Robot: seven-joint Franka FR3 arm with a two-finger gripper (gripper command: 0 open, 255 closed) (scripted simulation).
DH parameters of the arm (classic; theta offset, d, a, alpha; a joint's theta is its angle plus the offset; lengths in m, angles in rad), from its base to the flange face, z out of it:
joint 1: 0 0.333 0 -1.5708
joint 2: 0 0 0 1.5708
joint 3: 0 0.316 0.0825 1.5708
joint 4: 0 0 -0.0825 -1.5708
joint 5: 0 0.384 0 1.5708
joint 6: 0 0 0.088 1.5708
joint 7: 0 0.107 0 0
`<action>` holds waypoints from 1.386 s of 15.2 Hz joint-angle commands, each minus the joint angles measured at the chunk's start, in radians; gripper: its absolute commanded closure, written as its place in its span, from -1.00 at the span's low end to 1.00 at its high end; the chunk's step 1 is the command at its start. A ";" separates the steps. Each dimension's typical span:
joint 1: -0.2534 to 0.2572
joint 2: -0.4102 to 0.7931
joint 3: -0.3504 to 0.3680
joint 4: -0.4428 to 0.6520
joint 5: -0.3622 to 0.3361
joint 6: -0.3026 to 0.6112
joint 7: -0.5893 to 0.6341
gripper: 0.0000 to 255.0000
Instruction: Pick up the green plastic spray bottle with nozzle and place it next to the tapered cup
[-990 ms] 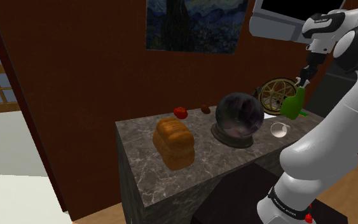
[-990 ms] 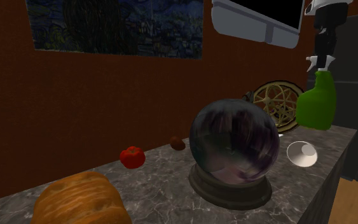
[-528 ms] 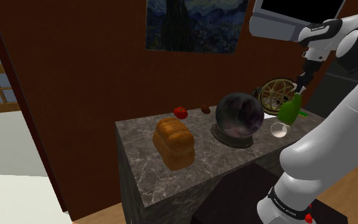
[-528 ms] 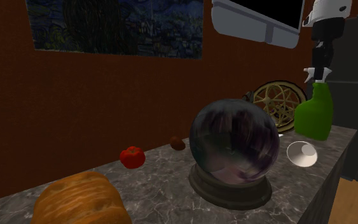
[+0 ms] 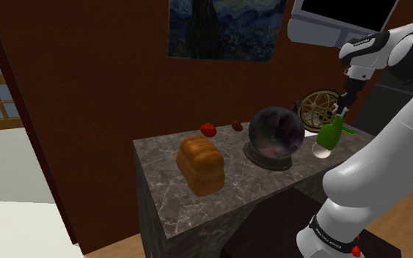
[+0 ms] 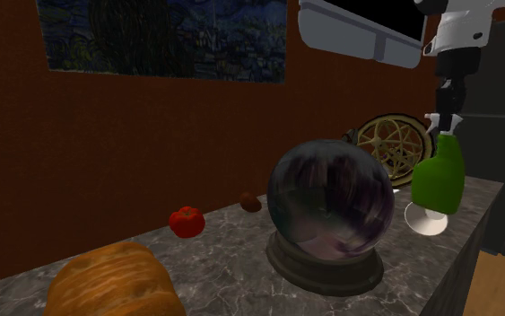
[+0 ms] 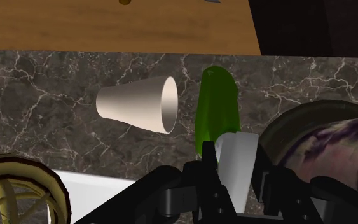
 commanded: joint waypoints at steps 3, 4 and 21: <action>-0.002 0.003 -0.004 -0.052 0.000 0.055 -0.001 1.00; -0.002 0.005 -0.005 -0.064 0.001 0.068 -0.002 1.00; -0.007 0.058 -0.020 -0.205 0.030 0.253 -0.023 1.00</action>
